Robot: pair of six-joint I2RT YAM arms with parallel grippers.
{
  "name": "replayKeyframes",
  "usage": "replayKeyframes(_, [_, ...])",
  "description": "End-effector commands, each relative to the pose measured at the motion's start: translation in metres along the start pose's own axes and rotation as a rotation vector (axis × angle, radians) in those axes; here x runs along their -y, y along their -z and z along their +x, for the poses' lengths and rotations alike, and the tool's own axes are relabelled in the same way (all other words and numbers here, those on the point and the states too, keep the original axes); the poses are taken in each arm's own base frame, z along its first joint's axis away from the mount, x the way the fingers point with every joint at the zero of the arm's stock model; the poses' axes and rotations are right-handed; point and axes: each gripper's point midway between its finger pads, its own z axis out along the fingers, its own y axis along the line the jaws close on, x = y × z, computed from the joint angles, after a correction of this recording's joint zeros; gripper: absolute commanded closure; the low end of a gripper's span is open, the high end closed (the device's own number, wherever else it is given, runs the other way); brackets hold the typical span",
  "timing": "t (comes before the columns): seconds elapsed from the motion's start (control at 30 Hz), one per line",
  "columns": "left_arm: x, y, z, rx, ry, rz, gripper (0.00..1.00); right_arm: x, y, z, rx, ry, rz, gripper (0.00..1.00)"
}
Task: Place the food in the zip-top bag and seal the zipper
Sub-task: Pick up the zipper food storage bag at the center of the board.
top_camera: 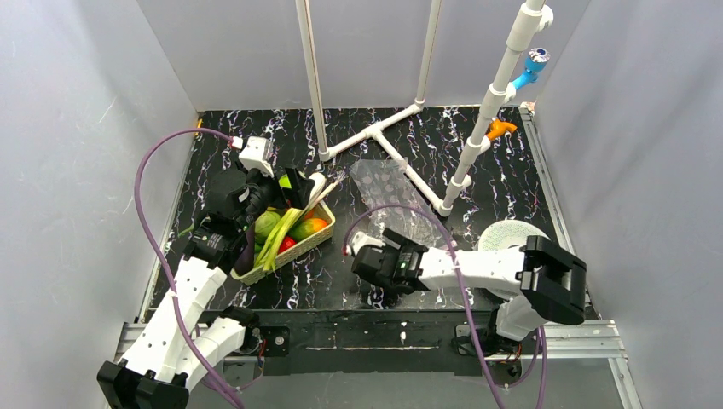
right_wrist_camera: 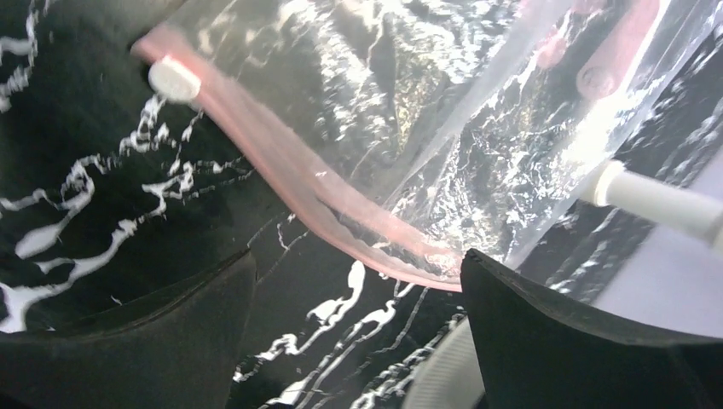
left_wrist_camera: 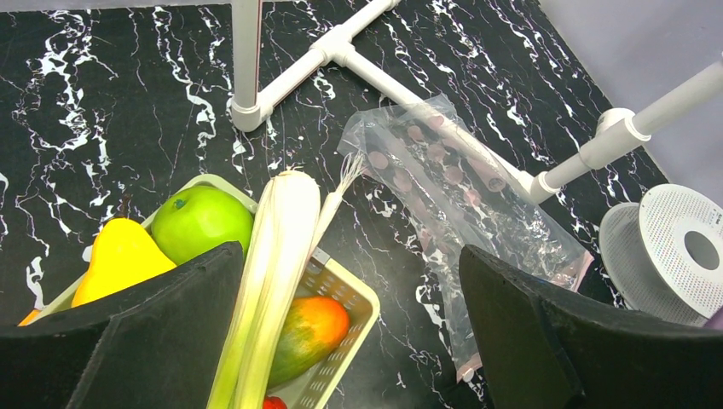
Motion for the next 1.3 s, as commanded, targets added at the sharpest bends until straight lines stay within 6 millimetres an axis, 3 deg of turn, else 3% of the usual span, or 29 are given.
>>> replayKeyframes(0.0, [0.004,0.004,-0.019,0.041,-0.01,0.004,0.02,0.013,0.011,-0.002,-0.011,0.262,0.077,0.07])
replayKeyframes(0.13, [0.005,0.003,-0.019,0.038,-0.007,0.007,0.0,0.008,0.008,0.006,-0.012,0.308,0.076,0.07])
replayKeyframes(0.27, [0.004,0.005,-0.019,0.04,-0.007,0.003,0.0,0.027,-0.004,0.008,-0.026,0.338,0.262,0.07])
replayKeyframes(0.4, [0.003,0.004,-0.019,0.04,-0.007,-0.003,0.0,0.022,-0.016,-0.002,0.019,0.345,0.293,0.1])
replayKeyframes(0.57, [0.001,0.003,-0.018,0.037,-0.006,-0.015,0.01,0.029,-0.025,-0.013,0.067,0.36,0.409,0.13])
replayKeyframes(0.63, [0.002,0.004,-0.018,0.038,-0.005,-0.011,0.0,0.027,-0.028,-0.019,0.073,0.372,0.418,0.2])
replayKeyframes(0.67, [0.002,0.003,-0.018,0.036,-0.004,-0.011,0.0,0.025,-0.03,-0.021,0.072,0.381,0.409,0.28])
replayKeyframes(0.77, [0.0,0.003,-0.017,0.035,-0.005,-0.018,0.0,0.017,-0.038,-0.027,0.064,0.391,0.399,0.66])
replayKeyframes(0.87, [-0.001,0.003,-0.016,0.032,-0.004,-0.026,0.0,0.011,-0.045,-0.03,0.058,0.384,0.389,0.88])
replayKeyframes(0.93, [-0.001,0.002,-0.015,0.029,-0.004,-0.026,0.0,0.013,-0.043,-0.034,0.065,0.363,0.4,0.97])
replayKeyframes(1.13, [0.0,0.002,-0.016,0.032,-0.001,-0.022,0.0,0.033,-0.022,-0.053,0.147,0.239,0.372,0.99])
replayKeyframes(1.27, [-0.001,0.003,-0.016,0.034,-0.002,-0.025,0.0,0.045,-0.025,-0.042,0.094,0.212,0.247,0.99])
